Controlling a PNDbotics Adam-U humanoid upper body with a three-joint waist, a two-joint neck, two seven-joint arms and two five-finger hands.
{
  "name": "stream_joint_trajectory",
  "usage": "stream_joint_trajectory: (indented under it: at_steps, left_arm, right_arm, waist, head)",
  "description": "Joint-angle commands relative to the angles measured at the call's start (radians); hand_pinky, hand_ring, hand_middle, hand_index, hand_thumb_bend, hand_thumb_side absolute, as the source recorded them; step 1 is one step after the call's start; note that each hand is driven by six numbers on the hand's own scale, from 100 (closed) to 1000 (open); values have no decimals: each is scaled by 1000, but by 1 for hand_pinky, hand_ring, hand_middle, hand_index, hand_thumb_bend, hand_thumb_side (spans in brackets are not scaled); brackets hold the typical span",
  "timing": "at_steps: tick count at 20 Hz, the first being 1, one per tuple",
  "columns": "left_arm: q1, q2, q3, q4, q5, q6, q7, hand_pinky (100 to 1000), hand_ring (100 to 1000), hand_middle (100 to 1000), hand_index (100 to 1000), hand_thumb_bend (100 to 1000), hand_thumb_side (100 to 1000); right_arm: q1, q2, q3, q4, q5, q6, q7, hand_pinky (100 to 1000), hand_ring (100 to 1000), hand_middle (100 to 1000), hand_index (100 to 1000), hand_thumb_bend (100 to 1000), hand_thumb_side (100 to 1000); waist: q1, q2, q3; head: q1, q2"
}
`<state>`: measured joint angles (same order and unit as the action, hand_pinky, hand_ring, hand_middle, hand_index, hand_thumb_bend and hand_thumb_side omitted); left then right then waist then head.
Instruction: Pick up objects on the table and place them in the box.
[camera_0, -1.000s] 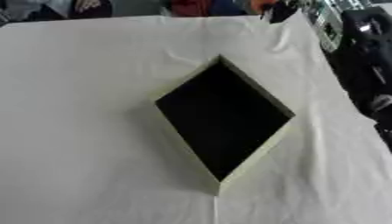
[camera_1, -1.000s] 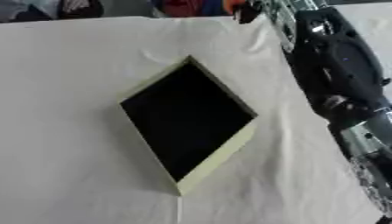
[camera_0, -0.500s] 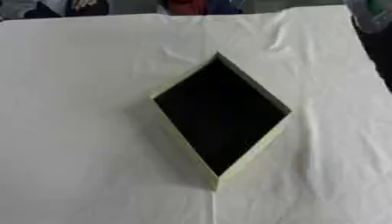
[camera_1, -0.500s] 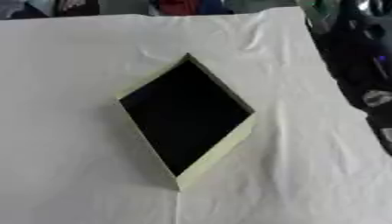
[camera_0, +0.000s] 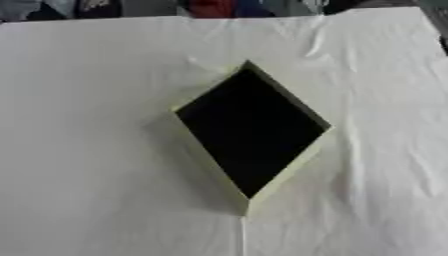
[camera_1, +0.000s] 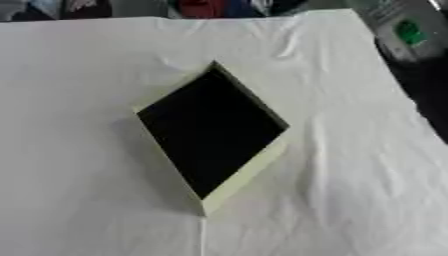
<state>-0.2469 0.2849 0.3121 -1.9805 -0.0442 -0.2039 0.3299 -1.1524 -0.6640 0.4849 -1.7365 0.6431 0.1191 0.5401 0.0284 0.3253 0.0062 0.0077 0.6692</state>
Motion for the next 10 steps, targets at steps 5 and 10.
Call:
stream_joint_trajectory:
  at_steps: [5, 10]
  left_arm:
    - [1, 35, 8, -19, -2, 3, 4, 637, 669, 731, 802, 100, 670]
    - [0, 36, 3, -19, -1, 4, 0, 637, 669, 731, 803, 100, 670]
  right_arm:
    - [56, -53, 20, -136, -108, 45, -13, 617, 673, 455, 561, 100, 100]
    - [95, -50, 41, -163, -145, 47, -46, 597, 674, 453, 561, 100, 100]
  waist:
    - [-5, -35, -9]
    - [-7, -43, -9]
  head:
    - [12, 19]
    - [13, 24]
